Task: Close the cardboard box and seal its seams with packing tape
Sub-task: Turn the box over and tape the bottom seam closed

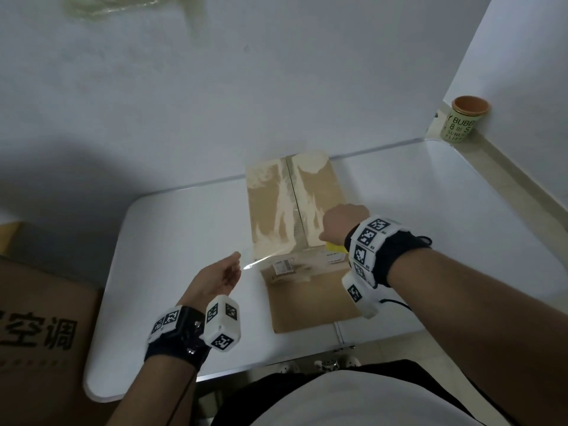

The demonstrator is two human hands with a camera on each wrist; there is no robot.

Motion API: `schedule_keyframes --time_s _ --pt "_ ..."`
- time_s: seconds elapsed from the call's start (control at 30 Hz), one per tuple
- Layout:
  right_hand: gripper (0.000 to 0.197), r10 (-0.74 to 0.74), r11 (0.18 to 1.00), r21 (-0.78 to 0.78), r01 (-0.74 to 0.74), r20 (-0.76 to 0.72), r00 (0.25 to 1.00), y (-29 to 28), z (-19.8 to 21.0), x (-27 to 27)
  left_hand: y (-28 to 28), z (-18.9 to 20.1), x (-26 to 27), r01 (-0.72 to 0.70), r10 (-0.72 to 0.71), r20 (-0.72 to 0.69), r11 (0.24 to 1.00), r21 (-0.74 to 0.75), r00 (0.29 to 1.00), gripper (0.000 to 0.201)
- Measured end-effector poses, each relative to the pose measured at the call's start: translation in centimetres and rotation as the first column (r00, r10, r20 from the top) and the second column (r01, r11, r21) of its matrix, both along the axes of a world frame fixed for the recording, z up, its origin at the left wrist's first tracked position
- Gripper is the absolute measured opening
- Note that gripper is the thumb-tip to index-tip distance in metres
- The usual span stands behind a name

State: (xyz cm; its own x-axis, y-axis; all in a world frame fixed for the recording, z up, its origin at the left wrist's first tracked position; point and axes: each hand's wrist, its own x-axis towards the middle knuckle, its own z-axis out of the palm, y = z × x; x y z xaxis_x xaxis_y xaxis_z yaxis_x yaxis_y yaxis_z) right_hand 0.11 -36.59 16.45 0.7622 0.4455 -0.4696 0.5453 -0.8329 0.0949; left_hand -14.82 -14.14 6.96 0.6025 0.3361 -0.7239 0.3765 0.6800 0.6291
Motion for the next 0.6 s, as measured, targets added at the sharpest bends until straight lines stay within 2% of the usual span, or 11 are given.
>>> schedule_keyframes --time_s 0.13,0.4,0.6 --pt "0.032 -0.027 0.999 -0.021 0.027 -0.008 1.000 1.3 -1.3 -0.5 0.2 -0.6 -1.0 -0.089 0.089 0.005 0.996 -0.009 0.996 0.016" --pt "0.035 -0.009 0.991 -0.134 0.006 -0.021 1.000 3.3 -1.6 -1.5 0.0 -1.2 -1.2 -0.114 0.113 -0.046 0.993 -0.022 0.993 0.013" --pt "0.037 0.006 0.988 -0.152 -0.003 0.019 1.000 4.1 -1.2 -1.6 0.3 -1.6 -0.7 -0.106 0.105 -0.057 0.994 -0.004 0.993 0.012"
